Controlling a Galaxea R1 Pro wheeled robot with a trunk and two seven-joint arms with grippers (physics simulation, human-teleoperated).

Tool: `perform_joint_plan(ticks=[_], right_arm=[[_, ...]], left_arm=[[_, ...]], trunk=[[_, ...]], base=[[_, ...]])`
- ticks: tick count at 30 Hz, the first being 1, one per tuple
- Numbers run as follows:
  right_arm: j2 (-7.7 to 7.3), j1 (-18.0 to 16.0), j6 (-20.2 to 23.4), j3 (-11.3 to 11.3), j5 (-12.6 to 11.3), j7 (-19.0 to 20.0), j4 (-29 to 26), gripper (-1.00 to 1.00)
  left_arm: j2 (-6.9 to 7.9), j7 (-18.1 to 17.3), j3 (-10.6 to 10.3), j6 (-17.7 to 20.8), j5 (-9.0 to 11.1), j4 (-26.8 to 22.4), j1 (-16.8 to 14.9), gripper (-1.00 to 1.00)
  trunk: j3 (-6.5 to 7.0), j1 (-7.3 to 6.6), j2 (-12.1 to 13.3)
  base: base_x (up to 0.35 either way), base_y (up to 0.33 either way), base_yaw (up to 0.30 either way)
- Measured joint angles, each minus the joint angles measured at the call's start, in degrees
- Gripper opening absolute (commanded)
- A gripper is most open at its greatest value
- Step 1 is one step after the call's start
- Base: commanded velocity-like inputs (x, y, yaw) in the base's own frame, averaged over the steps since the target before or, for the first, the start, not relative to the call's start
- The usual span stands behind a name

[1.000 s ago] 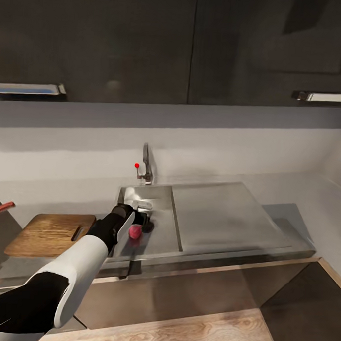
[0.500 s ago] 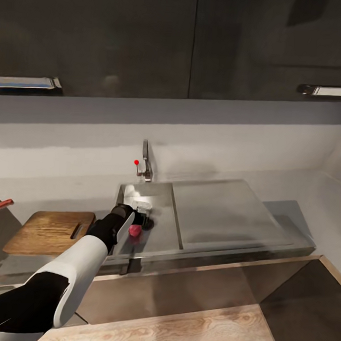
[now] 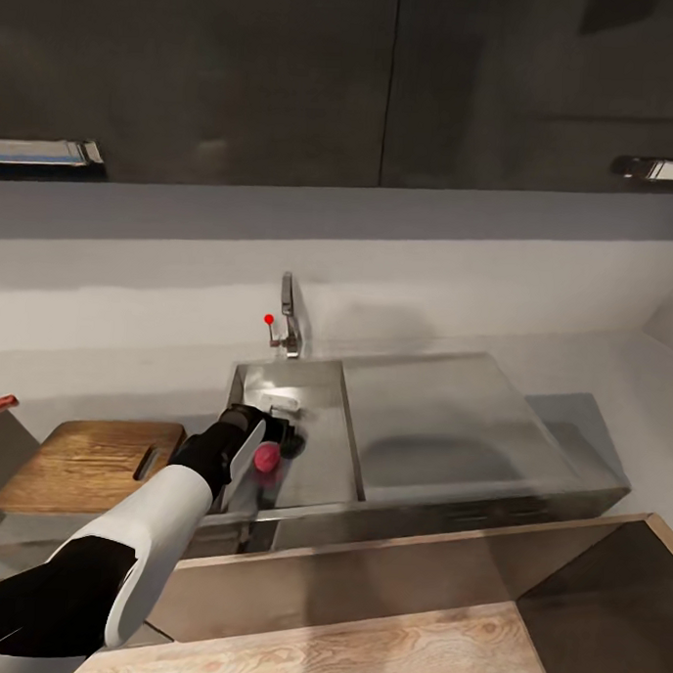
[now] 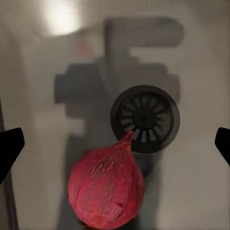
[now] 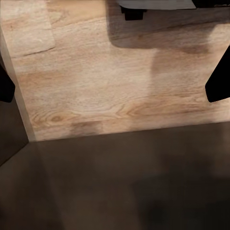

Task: In the kitchen, take the Vidalia onion out of the sink, dice it on the chopping board with the paring knife, put the diced onion into the bowl on the countertop, then place both the paring knife and the chopping board into the sink.

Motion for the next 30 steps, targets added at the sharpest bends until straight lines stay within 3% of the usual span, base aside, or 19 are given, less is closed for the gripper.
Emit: perform_joint_plan(ticks=[30], right_arm=[[0.00, 0.0, 0.0, 0.1, 0.0, 0.0, 0.0, 1.00]], left_arm=[[0.07, 0.1, 0.0, -0.5, -0.1, 0.6, 0.0, 1.00]], trunk=[[-2.76, 0.00, 0.0]], base=[[-0.034, 0.001, 0.000]])
